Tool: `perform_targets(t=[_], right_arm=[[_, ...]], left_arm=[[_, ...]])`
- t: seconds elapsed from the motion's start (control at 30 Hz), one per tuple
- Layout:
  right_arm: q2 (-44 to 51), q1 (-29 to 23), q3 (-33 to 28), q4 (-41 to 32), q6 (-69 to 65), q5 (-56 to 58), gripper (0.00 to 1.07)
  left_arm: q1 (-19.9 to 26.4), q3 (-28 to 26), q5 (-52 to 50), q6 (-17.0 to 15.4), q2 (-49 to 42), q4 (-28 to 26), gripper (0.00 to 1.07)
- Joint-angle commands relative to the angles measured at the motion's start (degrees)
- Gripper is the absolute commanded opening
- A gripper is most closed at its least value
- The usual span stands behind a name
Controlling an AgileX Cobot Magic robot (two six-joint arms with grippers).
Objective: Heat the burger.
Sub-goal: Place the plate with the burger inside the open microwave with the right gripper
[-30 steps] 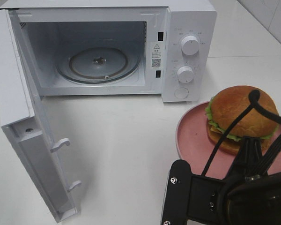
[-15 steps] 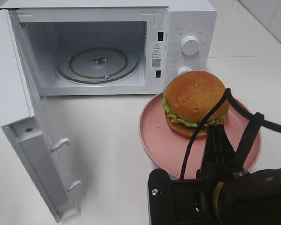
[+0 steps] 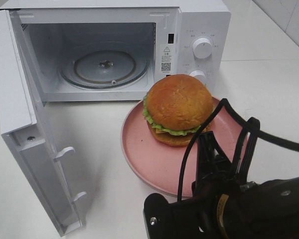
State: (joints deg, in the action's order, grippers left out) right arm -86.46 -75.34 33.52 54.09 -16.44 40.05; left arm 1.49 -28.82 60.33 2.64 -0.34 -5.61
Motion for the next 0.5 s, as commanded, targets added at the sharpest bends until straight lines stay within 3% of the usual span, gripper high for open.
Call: perform_targets(t=[0.03,0.33,0.43,0.5], right_arm=[[0.4,0.3,0.2,5.2,1.0,-0.8,0.0],[0.4,9.5,0.2,6.2,10.7,-9.9,0.0],[0.4,10.5,0.3,6.2,11.7,-11.3,0.0],[0.4,14.3,1.7,6.2,15.1,-14.8,0.0]], left_arm=[[0.2,0.1,-0.9,0.0,-1.1,-0.2,1.0],[0.2,0.1,-0.9,0.0,-1.1,-0.2,1.0],[0.2,0.1,-0.9,0.0,-1.1,-0.2,1.0],[0.2,0.1,-0.9,0.0,-1.1,-0.2,1.0]])
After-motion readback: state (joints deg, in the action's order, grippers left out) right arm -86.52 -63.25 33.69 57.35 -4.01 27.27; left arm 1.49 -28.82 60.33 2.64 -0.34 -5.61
